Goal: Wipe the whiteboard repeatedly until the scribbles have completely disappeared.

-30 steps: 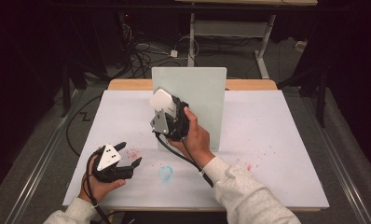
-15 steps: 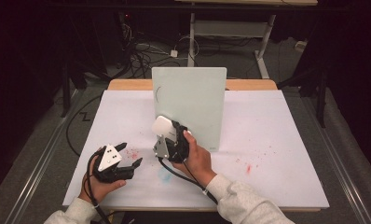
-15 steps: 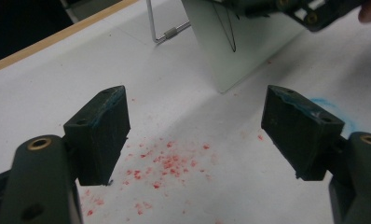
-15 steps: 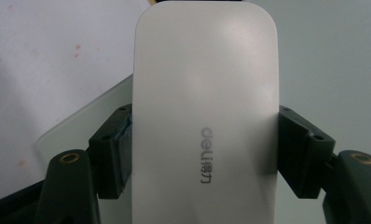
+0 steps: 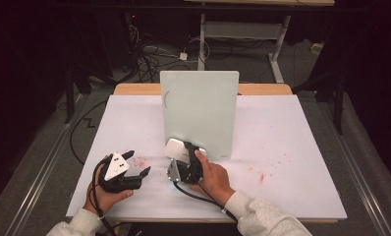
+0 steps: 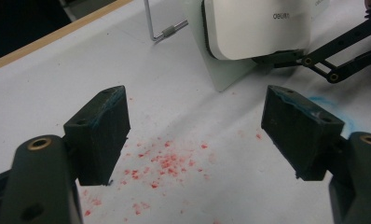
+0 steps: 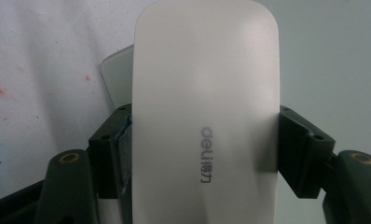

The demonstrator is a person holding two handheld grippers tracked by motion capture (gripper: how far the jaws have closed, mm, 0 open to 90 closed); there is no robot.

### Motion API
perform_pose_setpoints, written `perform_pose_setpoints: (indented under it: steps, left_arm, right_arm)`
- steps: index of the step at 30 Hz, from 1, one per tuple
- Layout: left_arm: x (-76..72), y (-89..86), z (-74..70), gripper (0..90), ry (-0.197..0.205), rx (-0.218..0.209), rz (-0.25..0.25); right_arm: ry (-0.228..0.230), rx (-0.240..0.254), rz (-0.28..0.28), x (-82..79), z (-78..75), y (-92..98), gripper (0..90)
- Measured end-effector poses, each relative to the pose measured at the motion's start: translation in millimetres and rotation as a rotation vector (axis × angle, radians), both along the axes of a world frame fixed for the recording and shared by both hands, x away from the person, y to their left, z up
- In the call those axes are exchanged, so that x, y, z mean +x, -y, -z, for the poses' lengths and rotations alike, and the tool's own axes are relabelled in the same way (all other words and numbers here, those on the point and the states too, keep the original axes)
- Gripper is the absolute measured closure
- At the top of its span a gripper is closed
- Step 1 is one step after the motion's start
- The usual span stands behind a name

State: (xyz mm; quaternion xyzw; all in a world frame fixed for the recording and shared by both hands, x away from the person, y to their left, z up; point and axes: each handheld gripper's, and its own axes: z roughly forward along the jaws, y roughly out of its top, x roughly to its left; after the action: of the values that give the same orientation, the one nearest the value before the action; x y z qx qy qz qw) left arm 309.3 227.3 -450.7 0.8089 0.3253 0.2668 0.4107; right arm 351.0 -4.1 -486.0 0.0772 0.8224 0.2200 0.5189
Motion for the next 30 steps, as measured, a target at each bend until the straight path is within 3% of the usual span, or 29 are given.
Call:
perform_pose_setpoints:
  steps: [4,7,9,12,13,15,21,25,28,30]
  left_arm:
    - [0.1,-0.5,0.0,22.8,0.001,-0.003,-0.002]
    - [0.1,-0.2,-0.1,22.8,0.001,-0.001,-0.001]
    - [0.1,-0.1,-0.2,22.8,0.001,0.001,0.001]
    - [0.5,-0.5,-0.2,22.8,0.003,-0.003,-0.001]
    - [0.5,-0.7,-0.1,22.8,0.004,-0.005,-0.003]
    - [0.4,-1.2,-0.5,22.8,0.004,-0.005,-0.003]
    - [-1.6,-9.4,-6.4,22.6,0.039,-0.032,-0.036]
    - [-0.9,-20.2,-9.5,22.6,0.047,-0.078,-0.076]
    - [-0.7,-21.4,-9.2,22.6,0.046,-0.079,-0.081]
    - [-0.6,-20.6,-9.1,22.7,0.046,-0.074,-0.077]
  right_arm:
    - [-0.003,-0.004,0.002,0.7,-1.4,-1.0,30.9]
    - [0.016,0.023,0.010,3.9,-8.0,-1.7,31.0]
    - [0.027,0.085,0.021,9.4,-20.8,-2.1,30.9]
    - [0.042,0.117,0.032,12.3,-27.2,-4.1,30.9]
    - [0.037,0.153,0.038,13.3,-30.1,-7.1,30.9]
    - [0.047,0.154,0.042,12.1,-27.2,-12.0,30.9]
    - [0.002,0.126,0.004,5.5,-9.3,-23.1,31.0]
    - [0.020,0.095,0.006,2.8,-2.3,-25.6,30.9]
    - [0.034,0.070,0.002,3.6,-3.4,-26.1,30.9]
    - [0.067,0.056,0.004,5.6,-6.9,-25.9,31.0]
